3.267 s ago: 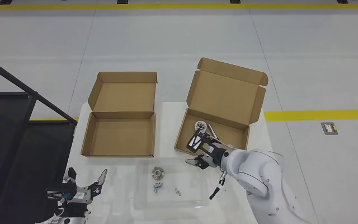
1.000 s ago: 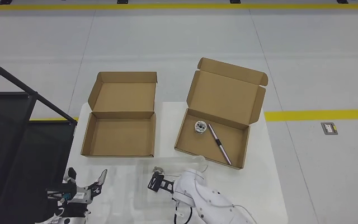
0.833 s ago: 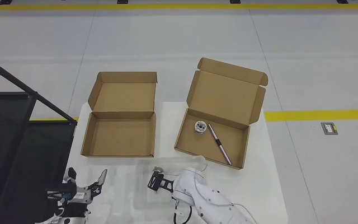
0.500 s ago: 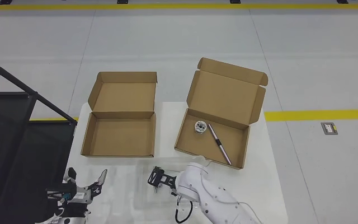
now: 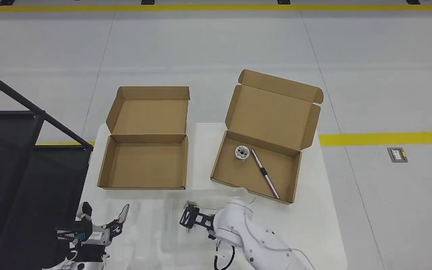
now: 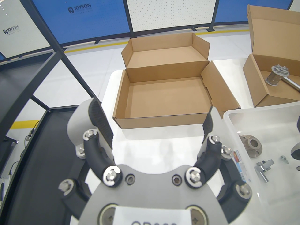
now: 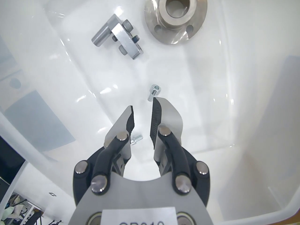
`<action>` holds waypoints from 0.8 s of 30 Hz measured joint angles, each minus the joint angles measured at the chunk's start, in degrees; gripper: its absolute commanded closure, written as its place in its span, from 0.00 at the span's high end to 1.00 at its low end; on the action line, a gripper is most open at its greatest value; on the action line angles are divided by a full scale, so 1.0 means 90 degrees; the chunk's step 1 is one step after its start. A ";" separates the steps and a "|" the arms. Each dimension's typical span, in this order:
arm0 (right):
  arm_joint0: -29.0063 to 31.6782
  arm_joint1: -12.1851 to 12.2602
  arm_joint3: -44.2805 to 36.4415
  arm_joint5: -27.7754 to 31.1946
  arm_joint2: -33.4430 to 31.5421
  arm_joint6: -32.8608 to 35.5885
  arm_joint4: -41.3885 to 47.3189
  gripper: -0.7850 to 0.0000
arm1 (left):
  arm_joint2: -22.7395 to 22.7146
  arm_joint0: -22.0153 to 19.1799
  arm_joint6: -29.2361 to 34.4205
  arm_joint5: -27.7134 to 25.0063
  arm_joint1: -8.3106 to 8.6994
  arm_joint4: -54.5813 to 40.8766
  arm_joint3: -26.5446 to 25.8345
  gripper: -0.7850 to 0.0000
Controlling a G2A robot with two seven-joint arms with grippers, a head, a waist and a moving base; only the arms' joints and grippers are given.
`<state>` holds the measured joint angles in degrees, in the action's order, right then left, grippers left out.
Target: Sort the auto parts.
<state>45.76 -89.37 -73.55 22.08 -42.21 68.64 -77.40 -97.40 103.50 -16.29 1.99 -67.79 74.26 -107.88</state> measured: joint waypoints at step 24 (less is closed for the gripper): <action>-0.0118 -0.0112 0.0196 -0.0766 -0.0093 -0.0327 -0.0276 0.26 | 0.0000 0.0000 0.0000 0.0000 0.0000 0.0000 0.0000 1.00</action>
<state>44.69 -90.38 -71.79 15.19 -43.04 65.69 -79.88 -97.40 103.50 -16.29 1.99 -67.79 74.26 -107.88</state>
